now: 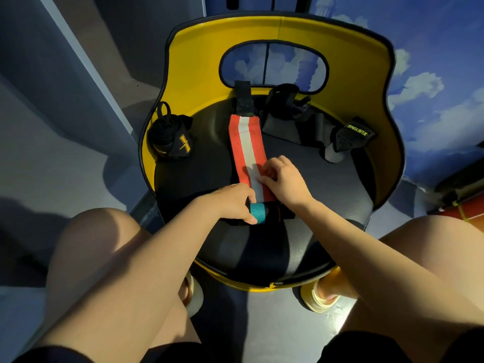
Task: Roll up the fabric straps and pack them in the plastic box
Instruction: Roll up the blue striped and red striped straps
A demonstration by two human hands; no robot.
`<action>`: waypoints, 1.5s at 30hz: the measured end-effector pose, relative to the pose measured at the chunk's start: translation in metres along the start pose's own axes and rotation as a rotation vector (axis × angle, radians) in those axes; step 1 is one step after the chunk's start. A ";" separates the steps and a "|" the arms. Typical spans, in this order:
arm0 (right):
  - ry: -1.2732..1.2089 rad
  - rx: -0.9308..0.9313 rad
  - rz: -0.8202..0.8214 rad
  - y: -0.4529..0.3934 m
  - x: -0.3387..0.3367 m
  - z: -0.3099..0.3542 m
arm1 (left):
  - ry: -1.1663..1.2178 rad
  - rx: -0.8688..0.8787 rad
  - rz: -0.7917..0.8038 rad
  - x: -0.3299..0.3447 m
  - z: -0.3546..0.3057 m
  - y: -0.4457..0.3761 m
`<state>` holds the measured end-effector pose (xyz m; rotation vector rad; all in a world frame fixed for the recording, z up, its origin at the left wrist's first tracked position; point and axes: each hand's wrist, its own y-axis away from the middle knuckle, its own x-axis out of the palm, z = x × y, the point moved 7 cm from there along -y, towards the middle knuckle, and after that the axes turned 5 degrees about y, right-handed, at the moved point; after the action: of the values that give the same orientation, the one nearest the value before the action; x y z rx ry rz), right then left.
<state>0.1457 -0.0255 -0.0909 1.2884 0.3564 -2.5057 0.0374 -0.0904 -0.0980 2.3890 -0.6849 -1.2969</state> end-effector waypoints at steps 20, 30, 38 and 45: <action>0.074 -0.174 0.264 0.051 0.001 0.011 | 0.319 -0.194 -0.209 -0.006 0.031 0.004; -0.088 0.052 0.327 0.042 0.005 -0.003 | 0.500 -0.235 -0.387 0.010 0.019 0.010; -0.640 0.364 0.383 0.070 0.022 0.001 | 1.104 -0.332 -0.381 0.037 0.014 0.007; -0.985 0.458 0.369 0.078 0.033 0.007 | 1.336 -0.272 -0.426 0.037 0.007 0.015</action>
<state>0.1508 -0.1050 -0.1205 0.0673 -0.6387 -2.5800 0.0453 -0.1237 -0.1196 2.5077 0.3786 0.2854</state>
